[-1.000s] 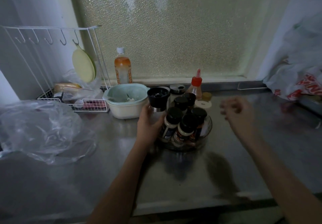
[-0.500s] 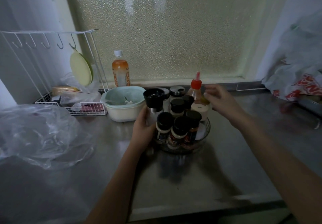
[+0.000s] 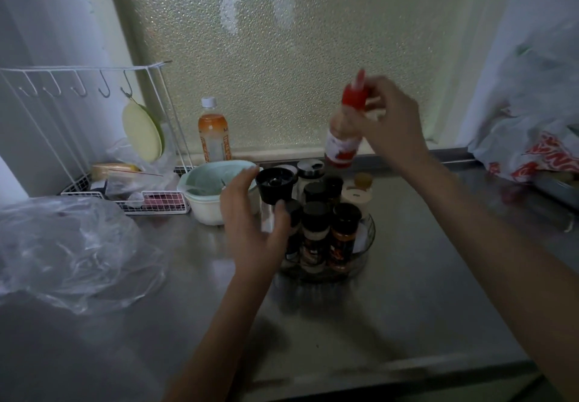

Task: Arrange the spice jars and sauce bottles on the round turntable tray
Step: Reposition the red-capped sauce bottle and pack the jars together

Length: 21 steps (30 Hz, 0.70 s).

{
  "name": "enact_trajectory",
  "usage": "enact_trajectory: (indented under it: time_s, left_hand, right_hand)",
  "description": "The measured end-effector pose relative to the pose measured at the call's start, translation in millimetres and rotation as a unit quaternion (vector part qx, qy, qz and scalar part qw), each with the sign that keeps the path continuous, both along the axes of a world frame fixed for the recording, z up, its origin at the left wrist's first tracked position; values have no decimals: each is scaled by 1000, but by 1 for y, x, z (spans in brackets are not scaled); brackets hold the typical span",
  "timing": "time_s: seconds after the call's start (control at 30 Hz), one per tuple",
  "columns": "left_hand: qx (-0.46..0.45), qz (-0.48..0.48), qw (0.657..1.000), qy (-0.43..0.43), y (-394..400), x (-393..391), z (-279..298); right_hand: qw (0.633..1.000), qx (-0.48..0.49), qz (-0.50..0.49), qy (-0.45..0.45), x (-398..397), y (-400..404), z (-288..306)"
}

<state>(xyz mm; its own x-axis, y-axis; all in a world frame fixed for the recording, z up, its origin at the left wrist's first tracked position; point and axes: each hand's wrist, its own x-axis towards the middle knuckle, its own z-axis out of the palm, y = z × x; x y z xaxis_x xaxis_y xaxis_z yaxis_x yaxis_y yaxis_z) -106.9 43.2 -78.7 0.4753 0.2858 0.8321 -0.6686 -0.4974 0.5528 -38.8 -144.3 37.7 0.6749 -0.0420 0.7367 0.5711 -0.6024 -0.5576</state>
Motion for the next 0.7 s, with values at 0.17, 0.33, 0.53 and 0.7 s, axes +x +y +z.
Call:
enact_trajectory:
  time_s: [0.17, 0.33, 0.53, 0.7]
  left_hand:
    - [66, -62, 992, 87, -31, 14, 58]
    - [-22, -62, 994, 82, -32, 19, 61]
    - [-231, 5, 972, 42, -17, 6, 35]
    - [-245, -9, 969, 37, -19, -4, 1]
  right_hand:
    - [995, -3, 93, -45, -36, 37, 40]
    - [996, -3, 90, 26, -48, 29, 28]
    - [948, -215, -43, 232, -55, -33, -61]
    - [949, -210, -41, 234, -53, -23, -73]
